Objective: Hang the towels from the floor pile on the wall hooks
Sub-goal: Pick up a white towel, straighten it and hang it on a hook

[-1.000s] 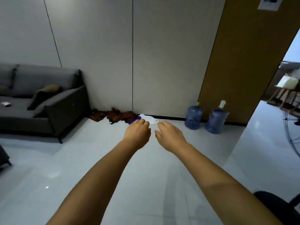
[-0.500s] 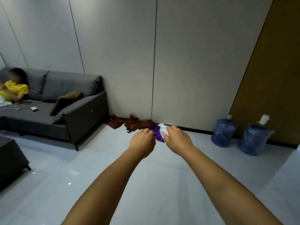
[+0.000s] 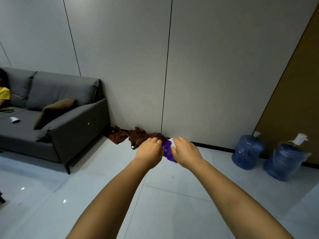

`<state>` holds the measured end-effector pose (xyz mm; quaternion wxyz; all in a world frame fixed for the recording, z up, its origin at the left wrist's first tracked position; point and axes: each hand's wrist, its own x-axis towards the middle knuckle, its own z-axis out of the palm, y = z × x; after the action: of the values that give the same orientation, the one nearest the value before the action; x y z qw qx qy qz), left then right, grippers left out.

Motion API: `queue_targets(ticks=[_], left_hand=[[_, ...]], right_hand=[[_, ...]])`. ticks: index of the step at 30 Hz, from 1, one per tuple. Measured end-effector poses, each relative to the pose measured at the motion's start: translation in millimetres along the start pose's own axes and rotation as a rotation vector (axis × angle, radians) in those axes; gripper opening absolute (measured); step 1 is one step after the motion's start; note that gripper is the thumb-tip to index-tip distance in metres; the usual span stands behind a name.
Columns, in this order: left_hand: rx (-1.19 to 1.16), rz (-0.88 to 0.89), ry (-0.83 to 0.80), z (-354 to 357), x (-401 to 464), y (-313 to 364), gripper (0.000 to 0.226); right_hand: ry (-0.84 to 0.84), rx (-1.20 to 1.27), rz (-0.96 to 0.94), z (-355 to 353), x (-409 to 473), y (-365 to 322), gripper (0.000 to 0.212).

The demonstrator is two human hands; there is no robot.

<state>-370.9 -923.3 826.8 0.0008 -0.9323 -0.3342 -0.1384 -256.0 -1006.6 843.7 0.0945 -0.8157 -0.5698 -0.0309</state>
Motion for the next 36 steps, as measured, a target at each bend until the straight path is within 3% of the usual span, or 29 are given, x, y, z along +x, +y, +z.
queue_targets(ticks=[8, 15, 28, 36], left_hand=[[0.071, 0.045, -0.014, 10.0, 145.0, -83.0, 0.031], [0.053, 0.059, -0.083, 45.0, 228.7, -115.7, 0.034], [0.109, 0.072, -0.150, 118.0, 451.8, -127.5, 0.033], [0.076, 0.066, -0.232, 167.7, 552.9, -117.3, 0.032]], right_hand=[[-0.016, -0.011, 0.052, 9.3, 151.4, -0.8, 0.029], [-0.027, -0.013, 0.050, 32.2, 236.7, 26.5, 0.033], [-0.013, -0.019, -0.008, 78.0, 452.3, 135.6, 0.033], [-0.060, -0.001, 0.047, 103.0, 537.1, 212.7, 0.032]])
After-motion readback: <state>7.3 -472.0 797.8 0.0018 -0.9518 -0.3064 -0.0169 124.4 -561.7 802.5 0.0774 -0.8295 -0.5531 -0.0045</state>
